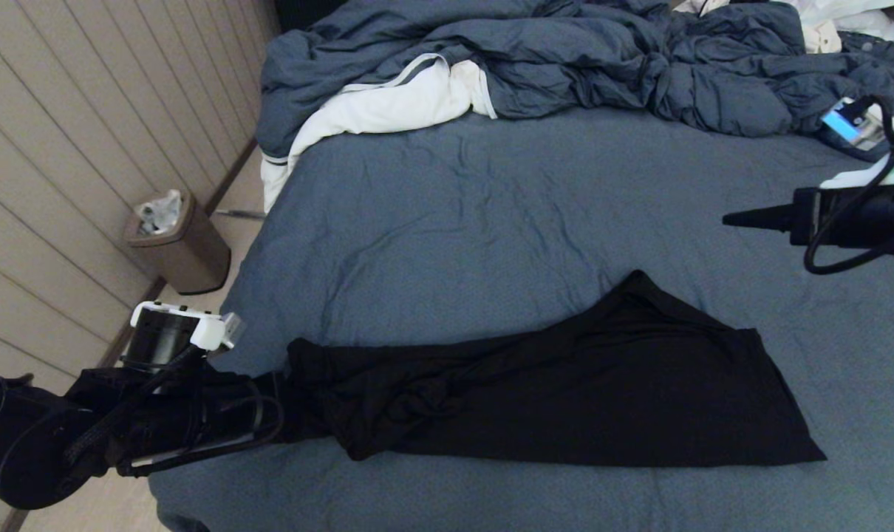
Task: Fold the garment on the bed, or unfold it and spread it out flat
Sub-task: Unford the black T-shirt
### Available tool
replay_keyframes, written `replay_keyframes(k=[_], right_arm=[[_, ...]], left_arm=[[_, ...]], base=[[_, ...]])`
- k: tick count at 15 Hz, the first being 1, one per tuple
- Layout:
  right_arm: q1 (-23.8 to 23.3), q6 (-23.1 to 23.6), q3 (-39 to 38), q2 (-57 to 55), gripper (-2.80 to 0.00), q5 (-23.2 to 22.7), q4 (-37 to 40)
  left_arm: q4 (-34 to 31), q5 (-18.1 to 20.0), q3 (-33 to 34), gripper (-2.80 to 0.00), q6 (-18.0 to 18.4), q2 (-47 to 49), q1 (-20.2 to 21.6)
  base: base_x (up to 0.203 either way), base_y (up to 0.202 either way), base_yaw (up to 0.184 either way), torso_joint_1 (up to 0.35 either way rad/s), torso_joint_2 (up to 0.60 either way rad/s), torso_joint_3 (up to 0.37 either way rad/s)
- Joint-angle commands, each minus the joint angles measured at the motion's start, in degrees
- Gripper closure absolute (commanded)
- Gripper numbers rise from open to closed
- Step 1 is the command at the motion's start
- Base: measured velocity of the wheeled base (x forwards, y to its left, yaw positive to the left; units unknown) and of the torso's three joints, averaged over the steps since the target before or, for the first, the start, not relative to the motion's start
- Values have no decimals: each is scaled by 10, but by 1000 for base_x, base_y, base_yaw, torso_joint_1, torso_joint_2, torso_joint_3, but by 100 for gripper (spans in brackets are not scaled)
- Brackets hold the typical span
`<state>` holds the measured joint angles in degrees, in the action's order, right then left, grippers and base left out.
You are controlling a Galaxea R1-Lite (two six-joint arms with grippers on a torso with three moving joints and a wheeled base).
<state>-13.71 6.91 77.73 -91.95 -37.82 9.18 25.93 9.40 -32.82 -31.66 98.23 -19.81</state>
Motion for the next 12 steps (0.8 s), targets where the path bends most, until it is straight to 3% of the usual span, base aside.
replay_keyframes(k=[1,4,7,9,12], right_arm=[[-1,1,1,1,0,-2,0],[-1,1,1,0,0,-2,0],[-1,1,0,2,0,-2,0],[-1,1,0,2,0,-2,0],[0,1,-1,2,0,-2,0]], left_arm=[[3,2,1,-280,-4,-8,0],[12,-5,22,-280,-3,-47,12],[24,-5,31,-280,2,-92,55],[24,-5,27,-280,3,-115,81],[14,-4,-3,-280,3,-129,85]], base=[[0,0,0,0,0,0],[0,0,0,0,0,0],[0,0,0,0,0,0],[0,0,0,0,0,0],[0,0,0,0,0,0]])
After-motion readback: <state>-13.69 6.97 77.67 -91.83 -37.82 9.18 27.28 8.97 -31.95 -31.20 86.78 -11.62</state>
